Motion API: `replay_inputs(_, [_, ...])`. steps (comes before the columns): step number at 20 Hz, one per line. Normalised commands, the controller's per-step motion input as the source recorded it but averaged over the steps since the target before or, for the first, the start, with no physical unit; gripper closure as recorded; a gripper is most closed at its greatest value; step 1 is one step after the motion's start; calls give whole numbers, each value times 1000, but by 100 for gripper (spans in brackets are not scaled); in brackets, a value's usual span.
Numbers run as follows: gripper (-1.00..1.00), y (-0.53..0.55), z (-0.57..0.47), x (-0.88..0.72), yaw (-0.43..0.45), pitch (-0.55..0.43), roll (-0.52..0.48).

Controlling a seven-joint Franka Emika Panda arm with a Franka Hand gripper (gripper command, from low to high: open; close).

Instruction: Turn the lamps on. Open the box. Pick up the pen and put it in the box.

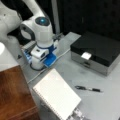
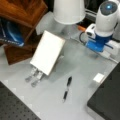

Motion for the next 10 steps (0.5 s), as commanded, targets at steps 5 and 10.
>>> replay_inputs(5, [100,-54,53,-822,99,-317,38])
replay_inputs(10, [100,-23,-110,-641,63,-339,89])
